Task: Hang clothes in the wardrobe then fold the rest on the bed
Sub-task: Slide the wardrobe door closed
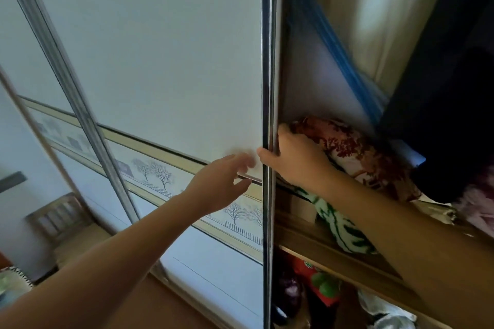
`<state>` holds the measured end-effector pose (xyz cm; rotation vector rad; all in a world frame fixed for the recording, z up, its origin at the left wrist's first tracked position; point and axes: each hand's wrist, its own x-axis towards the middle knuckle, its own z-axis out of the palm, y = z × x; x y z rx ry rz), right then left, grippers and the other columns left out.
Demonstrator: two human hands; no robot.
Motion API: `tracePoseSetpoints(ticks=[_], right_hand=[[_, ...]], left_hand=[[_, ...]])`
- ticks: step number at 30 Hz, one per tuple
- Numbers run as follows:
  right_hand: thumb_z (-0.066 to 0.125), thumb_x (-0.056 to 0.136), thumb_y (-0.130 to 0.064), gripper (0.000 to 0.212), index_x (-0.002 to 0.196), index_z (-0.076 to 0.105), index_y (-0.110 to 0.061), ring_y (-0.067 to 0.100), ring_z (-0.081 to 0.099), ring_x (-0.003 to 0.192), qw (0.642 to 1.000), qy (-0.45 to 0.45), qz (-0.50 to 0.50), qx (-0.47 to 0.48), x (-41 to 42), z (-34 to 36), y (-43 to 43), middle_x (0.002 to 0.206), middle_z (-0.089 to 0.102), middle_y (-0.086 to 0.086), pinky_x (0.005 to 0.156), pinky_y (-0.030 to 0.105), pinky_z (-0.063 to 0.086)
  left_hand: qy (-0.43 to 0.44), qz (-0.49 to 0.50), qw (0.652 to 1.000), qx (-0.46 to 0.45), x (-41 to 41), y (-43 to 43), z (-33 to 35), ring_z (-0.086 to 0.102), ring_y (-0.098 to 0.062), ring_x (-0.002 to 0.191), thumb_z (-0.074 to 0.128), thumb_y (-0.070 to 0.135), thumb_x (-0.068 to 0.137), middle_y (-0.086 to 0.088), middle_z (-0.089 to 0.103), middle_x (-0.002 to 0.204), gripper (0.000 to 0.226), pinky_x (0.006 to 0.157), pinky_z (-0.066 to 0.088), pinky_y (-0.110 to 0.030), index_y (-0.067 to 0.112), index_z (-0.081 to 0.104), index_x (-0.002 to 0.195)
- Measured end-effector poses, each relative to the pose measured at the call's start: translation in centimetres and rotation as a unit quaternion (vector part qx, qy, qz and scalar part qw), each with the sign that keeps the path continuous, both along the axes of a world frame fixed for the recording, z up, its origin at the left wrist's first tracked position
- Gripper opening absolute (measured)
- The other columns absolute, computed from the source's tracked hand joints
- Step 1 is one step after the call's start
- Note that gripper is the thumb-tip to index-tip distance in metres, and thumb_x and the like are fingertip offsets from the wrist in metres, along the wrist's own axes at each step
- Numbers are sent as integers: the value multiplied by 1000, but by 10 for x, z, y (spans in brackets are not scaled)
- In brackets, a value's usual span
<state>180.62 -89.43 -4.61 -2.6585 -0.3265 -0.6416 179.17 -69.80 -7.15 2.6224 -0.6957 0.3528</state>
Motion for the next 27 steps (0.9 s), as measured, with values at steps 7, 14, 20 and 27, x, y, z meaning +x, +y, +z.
tracePoseSetpoints(ticks=[7, 14, 20, 27], right_hand=[[53, 89, -65, 38, 98, 57, -28, 7, 57, 61, 996, -22, -81, -17, -62, 2, -70, 74, 60, -11, 52, 27, 47], [42, 88, -72, 52, 73, 58, -25, 8, 53, 51, 985, 8, -171, -35, -128, 0, -141, 61, 57, -8, 45, 25, 37], [46, 87, -68, 52, 61, 45, -22, 14, 48, 51, 966, -7, -257, -25, -179, -2, -193, 58, 51, -5, 47, 29, 30], [44, 99, -54, 44, 69, 44, -22, 23, 56, 59, 921, -18, -377, -93, -237, 1, -229, 61, 48, -1, 56, 32, 43]], left_hand=[[-33, -106, 993, 33, -23, -67, -8, 58, -9, 85, 62, 31, 92, 15, 54, 105, 21, 76, 57, -38, 36, 48, 108], [-72, -191, 975, 84, -52, -136, -8, 61, -7, 89, 56, 38, 95, 17, 56, 114, 27, 71, 57, -35, 39, 47, 120], [-89, -266, 951, 127, -76, -193, -10, 63, -14, 95, 55, 41, 95, 14, 53, 121, 34, 69, 53, -33, 35, 50, 128], [-182, -353, 902, 170, -108, -245, -23, 59, -29, 103, 63, 27, 90, -8, 56, 122, 46, 81, 56, -43, 11, 59, 133]])
